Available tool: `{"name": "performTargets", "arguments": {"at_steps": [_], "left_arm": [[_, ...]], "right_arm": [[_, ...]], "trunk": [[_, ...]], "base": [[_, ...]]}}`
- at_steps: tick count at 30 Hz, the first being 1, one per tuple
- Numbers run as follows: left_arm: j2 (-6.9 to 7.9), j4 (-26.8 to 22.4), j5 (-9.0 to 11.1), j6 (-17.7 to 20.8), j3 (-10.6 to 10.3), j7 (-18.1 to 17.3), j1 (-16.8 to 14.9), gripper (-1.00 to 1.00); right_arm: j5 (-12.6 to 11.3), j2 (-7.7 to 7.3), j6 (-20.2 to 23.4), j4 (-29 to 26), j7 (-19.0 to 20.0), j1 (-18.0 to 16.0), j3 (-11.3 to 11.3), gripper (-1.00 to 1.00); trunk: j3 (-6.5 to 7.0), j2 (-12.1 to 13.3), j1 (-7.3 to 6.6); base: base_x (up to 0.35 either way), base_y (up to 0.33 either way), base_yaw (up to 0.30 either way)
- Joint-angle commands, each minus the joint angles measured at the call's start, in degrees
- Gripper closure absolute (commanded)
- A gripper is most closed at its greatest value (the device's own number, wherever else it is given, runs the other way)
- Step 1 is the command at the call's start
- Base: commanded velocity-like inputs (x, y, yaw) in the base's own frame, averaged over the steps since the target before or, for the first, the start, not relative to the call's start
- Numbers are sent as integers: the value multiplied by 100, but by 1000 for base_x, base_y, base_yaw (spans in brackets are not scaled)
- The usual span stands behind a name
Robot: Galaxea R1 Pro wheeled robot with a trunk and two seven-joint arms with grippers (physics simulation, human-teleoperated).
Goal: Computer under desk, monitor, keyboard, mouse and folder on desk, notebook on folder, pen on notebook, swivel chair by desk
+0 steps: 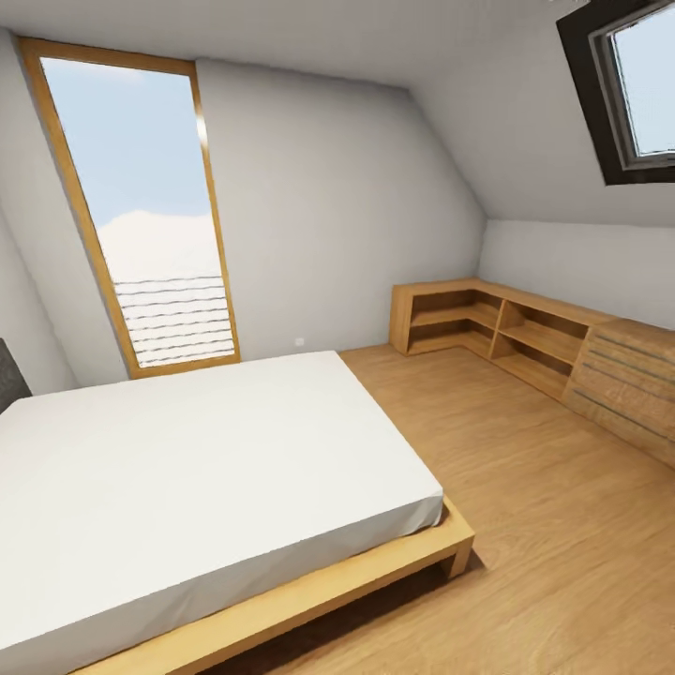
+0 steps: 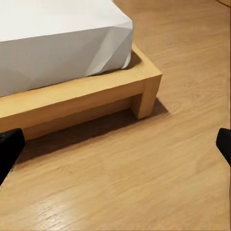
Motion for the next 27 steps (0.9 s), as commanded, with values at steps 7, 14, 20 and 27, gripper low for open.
{"name": "performTargets", "arguments": {"at_steps": [7,14,20,27], "left_arm": [[-73,279,-53,-1334,26,1163,5,-100],[-92,345,-40,-1334,28,1453,5,-100],[-86,352,-39,-1334,29,1468,5,-100],[-73,356,-41,-1334,24,1465,5,-100]], "right_arm": [[-6,13,-644,48,-56,-5,-11,-100],[-9,8,-629,75,-66,-5,-19,-100],[-12,-1,-297,129,-65,-5,-20,-100],[-13,-9,17,122,-64,-5,-20,-100]], "trunk": [[-7,-5,0],[-7,-5,0],[-7,-5,0],[-7,-5,0]], "base": [[0,0,-300],[0,0,-300],[0,0,-300],[9,3,-300]]}}
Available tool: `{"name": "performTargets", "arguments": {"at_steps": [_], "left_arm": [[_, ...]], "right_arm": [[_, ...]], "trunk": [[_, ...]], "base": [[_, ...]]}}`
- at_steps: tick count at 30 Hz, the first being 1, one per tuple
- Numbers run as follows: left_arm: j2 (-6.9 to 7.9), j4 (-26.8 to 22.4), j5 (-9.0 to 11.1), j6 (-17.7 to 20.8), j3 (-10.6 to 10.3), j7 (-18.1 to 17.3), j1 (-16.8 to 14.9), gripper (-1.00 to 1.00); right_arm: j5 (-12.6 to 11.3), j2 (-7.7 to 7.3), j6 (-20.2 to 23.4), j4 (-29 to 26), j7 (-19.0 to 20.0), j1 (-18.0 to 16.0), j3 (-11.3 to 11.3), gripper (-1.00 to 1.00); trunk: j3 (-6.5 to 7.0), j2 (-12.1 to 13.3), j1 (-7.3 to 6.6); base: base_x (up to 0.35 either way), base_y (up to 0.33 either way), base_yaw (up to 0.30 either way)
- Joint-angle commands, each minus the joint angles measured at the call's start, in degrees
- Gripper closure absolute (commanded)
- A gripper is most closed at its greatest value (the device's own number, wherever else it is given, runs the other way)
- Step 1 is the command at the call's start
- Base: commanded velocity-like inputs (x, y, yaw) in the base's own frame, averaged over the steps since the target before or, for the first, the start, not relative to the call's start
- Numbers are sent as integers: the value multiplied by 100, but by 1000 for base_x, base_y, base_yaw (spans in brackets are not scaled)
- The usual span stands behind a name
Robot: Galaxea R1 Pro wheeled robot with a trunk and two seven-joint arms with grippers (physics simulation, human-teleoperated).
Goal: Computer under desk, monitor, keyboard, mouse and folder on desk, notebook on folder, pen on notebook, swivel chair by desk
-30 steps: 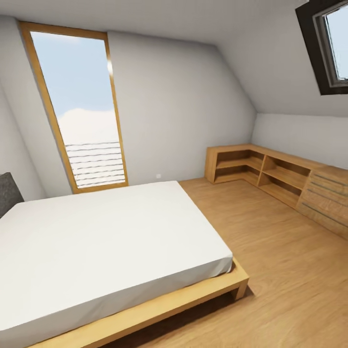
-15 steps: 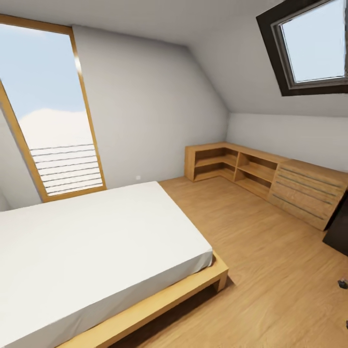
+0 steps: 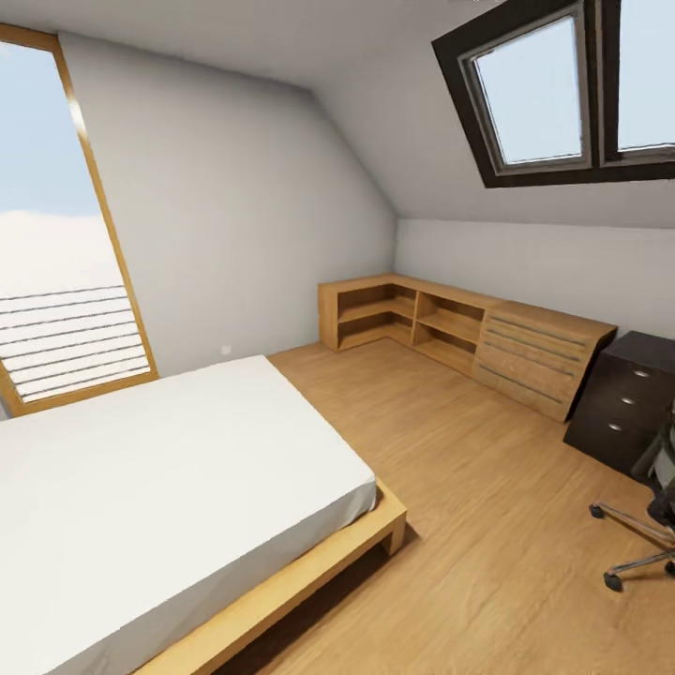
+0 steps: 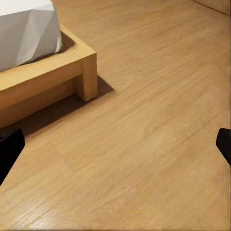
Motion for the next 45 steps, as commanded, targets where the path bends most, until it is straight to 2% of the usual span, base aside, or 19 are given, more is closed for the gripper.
{"name": "performTargets", "arguments": {"at_steps": [1,4,7,8,13,14,16,19,20,27,29,34,42,43,45], "left_arm": [[-4,1,-19,-16,43,-16,-2,-100],[-12,4,-23,-16,39,-10,-2,-100],[-12,1,-24,256,34,-2,-2,-100],[-7,-1,-24,546,32,-9,-3,-100],[-4,-3,-28,1016,23,-19,-4,-100],[-2,-3,-30,1158,22,-23,-3,-100],[-4,-11,-39,1800,21,-32,-5,-100],[-1,-29,-41,2144,21,-34,-5,-100],[8,-50,-37,2401,20,-35,-4,-100],[14,-63,-34,2508,20,-35,-8,-100],[15,-64,-33,2511,20,-35,-8,-100],[18,-65,-29,2499,20,-35,-7,-100],[21,-66,-25,2495,20,-35,-9,-100],[23,-66,-25,2494,20,-35,-6,-100],[18,-68,-25,2494,20,-35,-8,-100]], "right_arm": [[-8,1,-3,7,0,-6,-3,-100],[-8,0,93,2,0,-6,-5,-100],[-8,-1,209,-12,0,-6,-6,-100],[-8,2,271,-17,0,-6,-5,-100],[-2,4,322,-21,0,-6,-4,-100],[-1,5,328,-22,0,-6,-3,-100],[1,5,336,-17,0,-6,-3,-100],[1,5,338,-13,0,-6,-3,-100],[-5,3,341,-15,0,-6,-3,-100],[-13,1,454,-13,0,-6,-9,-100],[-16,-7,669,9,-7,-132,-11,-100],[-16,-38,784,18,-19,-251,-25,-100],[-13,-127,833,17,-348,-343,-107,-100],[-10,-210,1356,28,-402,-490,-116,-100],[-8,-226,1570,29,-411,-548,-117,-100]], "trunk": [[-7,-5,1],[-7,-5,1],[-7,-5,1],[-7,-5,1],[-7,-5,1],[-7,-5,1],[-7,-5,1],[-7,-5,1],[-7,-5,1],[-12,-5,1],[-19,-5,1],[-47,-5,1],[-100,-5,1],[-101,-5,1],[-102,-5,1]], "base": [[60,27,-300],[162,39,-300],[278,15,-300],[304,6,-300],[313,3,-300],[319,1,-300],[281,0,-300],[175,0,-300],[48,0,-300],[16,0,-294],[2,0,-239],[1,0,-106],[0,0,-15],[0,0,0],[0,0,0]]}}
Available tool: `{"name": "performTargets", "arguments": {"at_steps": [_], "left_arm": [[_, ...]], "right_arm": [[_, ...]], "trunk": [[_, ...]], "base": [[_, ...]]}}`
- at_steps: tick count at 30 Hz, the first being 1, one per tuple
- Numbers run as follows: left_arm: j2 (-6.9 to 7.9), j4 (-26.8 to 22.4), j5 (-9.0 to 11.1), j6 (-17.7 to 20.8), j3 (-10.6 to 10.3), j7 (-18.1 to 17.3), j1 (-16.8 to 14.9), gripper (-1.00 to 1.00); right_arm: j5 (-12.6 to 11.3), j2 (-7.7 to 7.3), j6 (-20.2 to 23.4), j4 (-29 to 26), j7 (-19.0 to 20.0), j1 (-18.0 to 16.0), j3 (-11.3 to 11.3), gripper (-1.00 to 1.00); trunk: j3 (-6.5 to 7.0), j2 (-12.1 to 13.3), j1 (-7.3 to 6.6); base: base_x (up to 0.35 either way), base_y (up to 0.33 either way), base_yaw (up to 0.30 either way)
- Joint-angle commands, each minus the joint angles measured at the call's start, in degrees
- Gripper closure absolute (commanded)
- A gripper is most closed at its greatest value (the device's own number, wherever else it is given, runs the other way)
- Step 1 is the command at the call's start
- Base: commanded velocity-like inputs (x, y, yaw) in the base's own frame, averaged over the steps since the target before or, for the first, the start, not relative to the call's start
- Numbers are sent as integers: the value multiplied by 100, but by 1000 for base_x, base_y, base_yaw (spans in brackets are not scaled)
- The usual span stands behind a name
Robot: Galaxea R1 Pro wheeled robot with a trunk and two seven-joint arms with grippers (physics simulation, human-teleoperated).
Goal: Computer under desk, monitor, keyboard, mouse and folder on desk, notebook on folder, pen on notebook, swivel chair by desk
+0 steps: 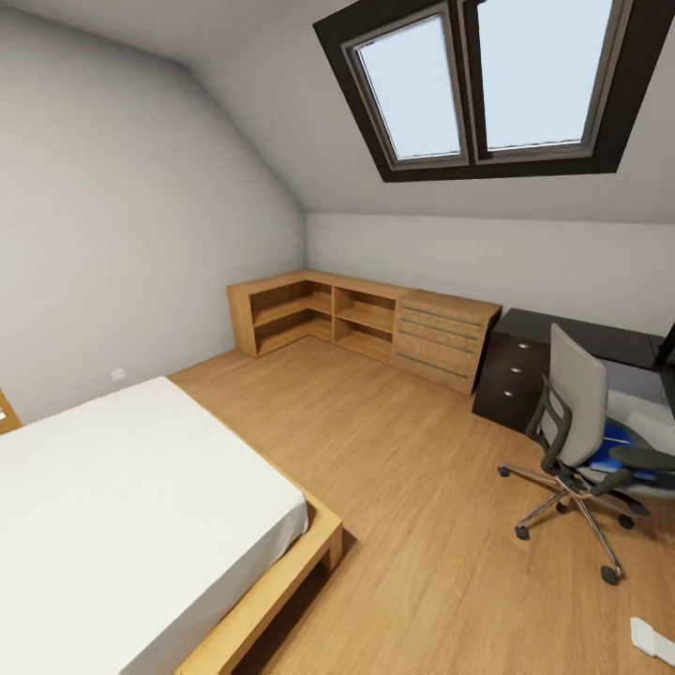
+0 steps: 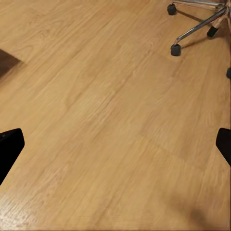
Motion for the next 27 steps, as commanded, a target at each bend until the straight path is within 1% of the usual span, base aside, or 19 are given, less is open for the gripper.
{"name": "performTargets", "arguments": {"at_steps": [1,4,7,20,23,27], "left_arm": [[-3,4,-18,-20,37,2,-3,-100],[-5,5,-18,-20,38,2,-4,-100],[-5,6,-18,-20,37,2,-4,-100],[-13,-2,-18,-20,44,2,-2,-100],[-14,-43,-16,-20,45,2,-1,-100],[-14,-93,-16,-14,45,2,-2,-100]], "right_arm": [[-9,0,-3,4,6,-8,-12,-100],[-14,-2,23,4,4,-19,-12,-100],[-16,6,-2,5,4,-22,-12,-100],[7,13,-52,13,6,-25,-3,-100],[8,13,-52,13,9,-25,-3,-100],[9,13,-52,13,6,-25,-3,-100]], "trunk": [[-8,-5,0],[-8,-5,0],[-8,-5,0],[-8,-5,0],[-8,-5,0],[-8,-5,0]], "base": [[0,0,0],[0,0,-93],[0,0,-210],[2,0,-286],[134,0,-298],[251,0,-298]]}}
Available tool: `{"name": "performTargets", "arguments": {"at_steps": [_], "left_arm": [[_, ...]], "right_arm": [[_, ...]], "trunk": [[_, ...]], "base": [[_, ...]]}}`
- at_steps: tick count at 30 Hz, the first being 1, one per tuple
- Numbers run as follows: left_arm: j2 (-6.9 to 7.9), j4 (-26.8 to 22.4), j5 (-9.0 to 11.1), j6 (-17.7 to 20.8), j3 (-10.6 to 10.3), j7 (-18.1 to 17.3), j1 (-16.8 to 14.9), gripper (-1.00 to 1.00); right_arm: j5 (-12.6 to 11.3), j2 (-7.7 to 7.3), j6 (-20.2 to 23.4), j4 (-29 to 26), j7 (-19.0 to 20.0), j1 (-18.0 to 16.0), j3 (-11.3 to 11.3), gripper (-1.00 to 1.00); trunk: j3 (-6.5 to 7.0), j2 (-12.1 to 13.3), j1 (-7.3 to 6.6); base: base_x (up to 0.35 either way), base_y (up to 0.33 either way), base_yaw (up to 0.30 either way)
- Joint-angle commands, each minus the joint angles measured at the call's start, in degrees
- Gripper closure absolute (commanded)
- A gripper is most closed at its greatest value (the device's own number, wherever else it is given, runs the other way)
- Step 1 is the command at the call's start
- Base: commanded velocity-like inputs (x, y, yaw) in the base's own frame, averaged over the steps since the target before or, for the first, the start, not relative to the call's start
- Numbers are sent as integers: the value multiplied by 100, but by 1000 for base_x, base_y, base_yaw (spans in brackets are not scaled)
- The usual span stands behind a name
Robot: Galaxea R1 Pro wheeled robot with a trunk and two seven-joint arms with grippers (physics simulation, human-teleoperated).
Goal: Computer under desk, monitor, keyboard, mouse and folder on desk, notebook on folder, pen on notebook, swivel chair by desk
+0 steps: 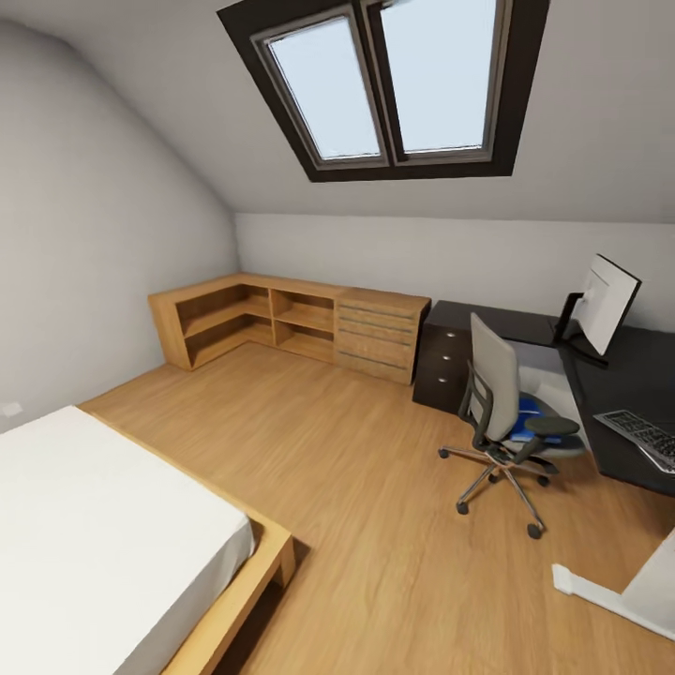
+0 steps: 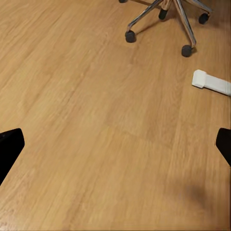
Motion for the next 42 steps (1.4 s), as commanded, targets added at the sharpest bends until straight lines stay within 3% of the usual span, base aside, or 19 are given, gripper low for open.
{"name": "performTargets", "arguments": {"at_steps": [1,35,42], "left_arm": [[-2,-4,-18,-18,36,3,-2,-100],[-9,-23,-19,22,36,3,-4,-100],[0,-23,-19,-3,32,3,-2,-100]], "right_arm": [[-7,1,-20,6,6,-6,-11,-100],[2,1,-20,6,21,-6,6,-100],[-2,1,-20,6,21,-6,6,-100]], "trunk": [[-7,-4,3],[10,-4,3],[24,-4,3]], "base": [[290,0,-298],[325,0,-298],[115,0,-297]]}}
